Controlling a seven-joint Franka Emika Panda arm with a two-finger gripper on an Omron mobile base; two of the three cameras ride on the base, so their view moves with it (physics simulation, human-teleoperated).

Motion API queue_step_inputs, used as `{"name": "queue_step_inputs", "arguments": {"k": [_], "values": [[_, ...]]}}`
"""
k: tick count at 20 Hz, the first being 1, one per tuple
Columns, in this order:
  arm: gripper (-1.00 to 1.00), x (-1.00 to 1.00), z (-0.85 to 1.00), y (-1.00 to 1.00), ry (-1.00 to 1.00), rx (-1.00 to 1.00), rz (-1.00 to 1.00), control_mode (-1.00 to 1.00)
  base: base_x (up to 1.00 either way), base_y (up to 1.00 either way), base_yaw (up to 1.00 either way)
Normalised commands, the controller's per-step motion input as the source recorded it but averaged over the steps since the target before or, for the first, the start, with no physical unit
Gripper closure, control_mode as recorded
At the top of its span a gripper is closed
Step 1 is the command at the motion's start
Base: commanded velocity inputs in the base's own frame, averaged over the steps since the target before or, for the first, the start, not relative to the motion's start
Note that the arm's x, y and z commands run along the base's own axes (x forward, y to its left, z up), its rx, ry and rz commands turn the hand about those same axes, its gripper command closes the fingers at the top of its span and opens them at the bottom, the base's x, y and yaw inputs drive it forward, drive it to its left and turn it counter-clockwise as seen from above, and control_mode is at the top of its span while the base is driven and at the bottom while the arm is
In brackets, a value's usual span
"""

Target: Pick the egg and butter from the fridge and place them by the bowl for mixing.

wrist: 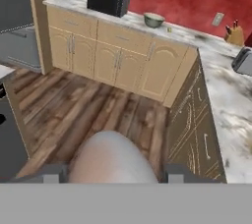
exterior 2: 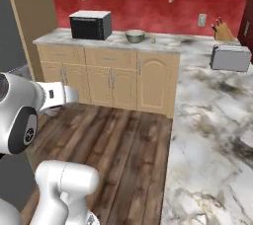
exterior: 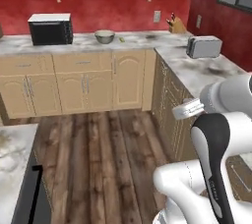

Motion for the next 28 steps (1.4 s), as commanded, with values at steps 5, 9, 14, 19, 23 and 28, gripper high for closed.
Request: {"name": "queue_step_inputs", "arguments": {"k": [5,9,14,19,23,28], "values": [[1.0,0.0,0.0,0.0,0.0,0.0,0.0,1.0,1.0,-0.41,0.0],[1.0,0.0,0.0,0.0,0.0,0.0,0.0,1.0,1.0,0.0,-0.04],[1.0,0.0,0.0,0.0,0.0,0.0,0.0,1.0,1.0,0.0,-0.06],[1.0,0.0,0.0,0.0,0.0,0.0,0.0,1.0,1.0,0.0,-0.05],[1.0,0.0,0.0,0.0,0.0,0.0,0.0,1.0,1.0,0.1,-0.07],[1.0,0.0,0.0,0.0,0.0,0.0,0.0,1.0,1.0,0.1,-0.07]]}}
